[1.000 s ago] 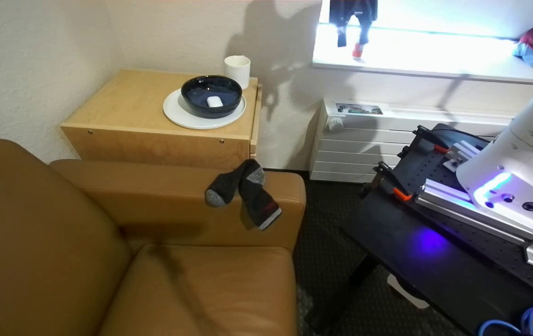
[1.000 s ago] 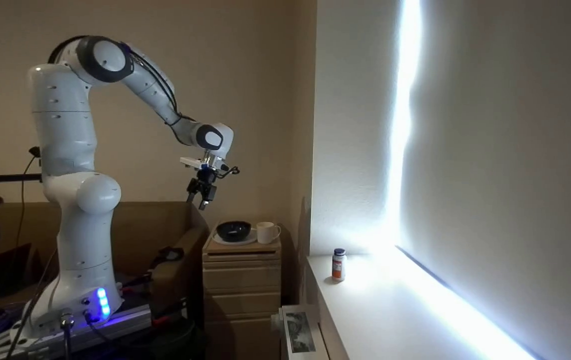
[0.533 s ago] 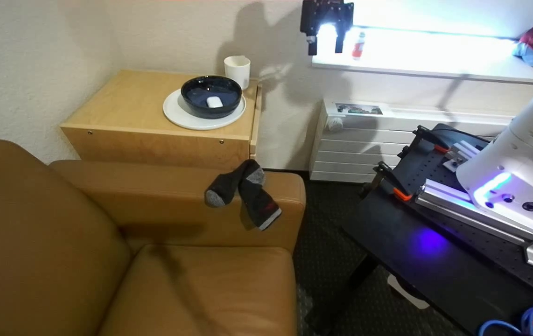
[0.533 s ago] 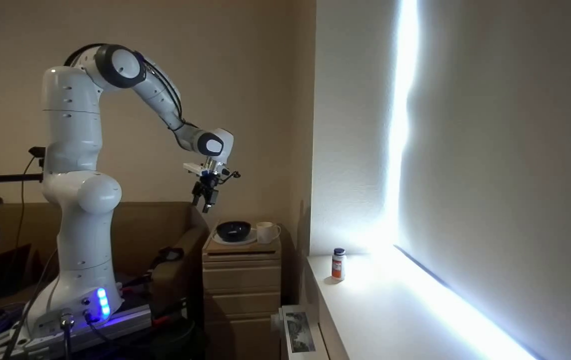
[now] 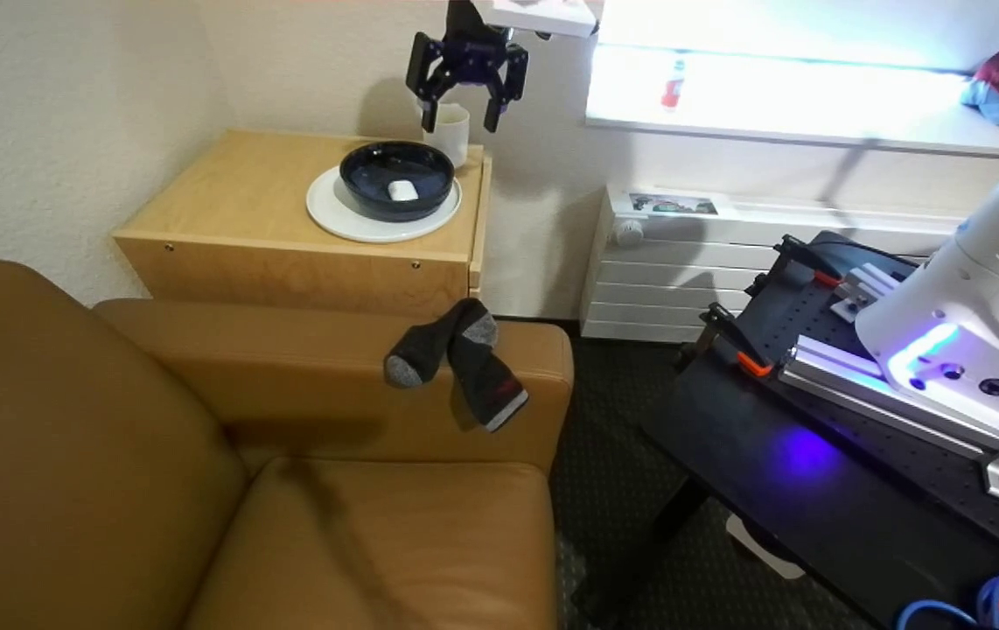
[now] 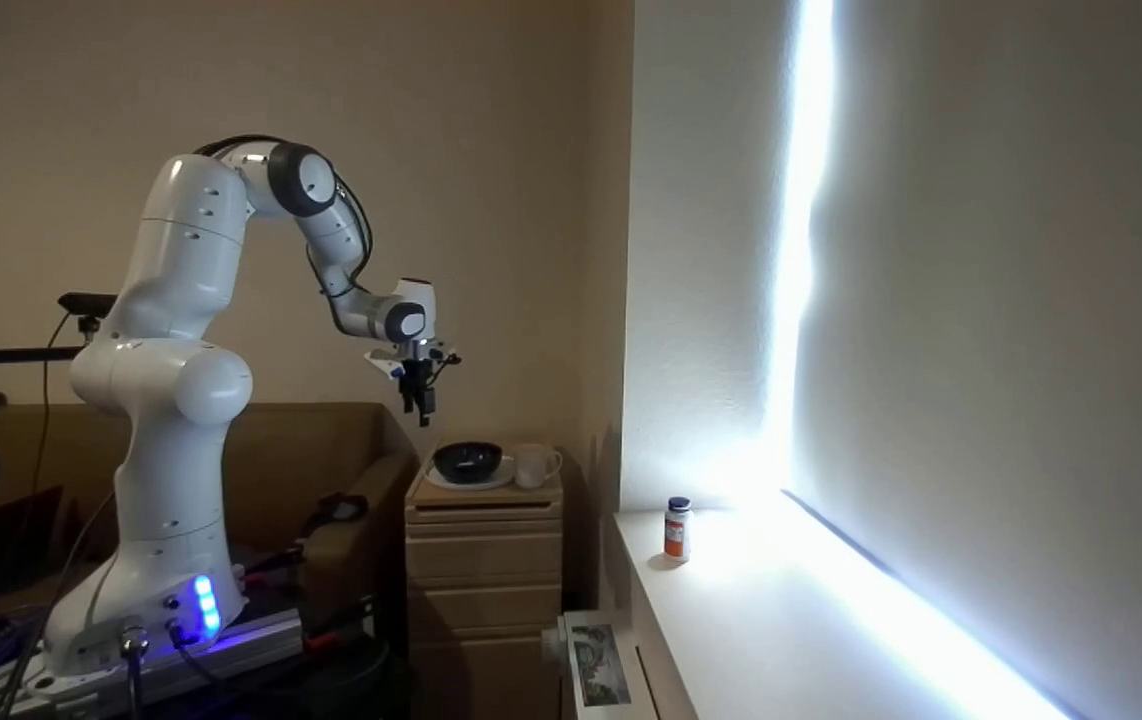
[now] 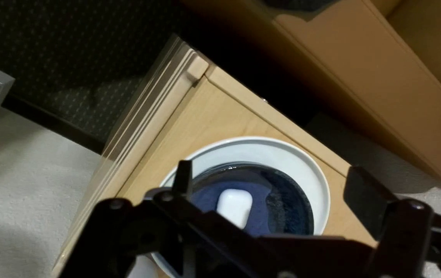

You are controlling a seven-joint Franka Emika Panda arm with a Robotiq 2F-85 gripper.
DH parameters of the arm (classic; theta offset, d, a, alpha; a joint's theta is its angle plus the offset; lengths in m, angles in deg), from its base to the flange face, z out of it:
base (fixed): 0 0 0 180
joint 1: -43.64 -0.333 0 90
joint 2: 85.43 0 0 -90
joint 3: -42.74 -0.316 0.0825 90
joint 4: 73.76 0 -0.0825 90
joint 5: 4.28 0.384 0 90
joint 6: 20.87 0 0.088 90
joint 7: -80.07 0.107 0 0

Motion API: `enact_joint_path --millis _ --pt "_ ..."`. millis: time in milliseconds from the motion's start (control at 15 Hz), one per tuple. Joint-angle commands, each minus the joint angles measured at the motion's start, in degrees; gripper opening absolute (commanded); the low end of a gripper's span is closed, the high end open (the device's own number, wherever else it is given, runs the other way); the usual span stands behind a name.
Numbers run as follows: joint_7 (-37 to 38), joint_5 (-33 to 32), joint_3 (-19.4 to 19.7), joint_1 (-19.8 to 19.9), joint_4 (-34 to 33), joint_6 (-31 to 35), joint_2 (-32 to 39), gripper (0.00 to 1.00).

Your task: Move the airpod case from the bowl to the windowsill then put the lemon in the bowl

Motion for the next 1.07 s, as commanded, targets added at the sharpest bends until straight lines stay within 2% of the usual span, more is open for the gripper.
enact_joint_path --millis 0,200,267,533,800,867,1000 --pt "0.05 0.18 0.22 -0.32 -0.54 -0.10 0.38 1.00" --pt "3.43 -3.69 2.57 -1.38 -2.66 0.10 3.41 1.00" --pt "4.70 -4.07 2.87 -1.71 -4.67 1.39 5.77 1.00" --pt "14.21 -12.06 8.47 -6.44 -12.94 4.94 13.71 1.00" --pt "19.71 -14.50 11.87 -9.91 -22.21 3.38 20.81 1.00" --pt "17.40 -13.28 10.48 -8.49 -17.06 4.58 17.12 1.00" --pt "17.70 -13.24 10.71 -8.94 -18.44 4.59 18.56 1.00"
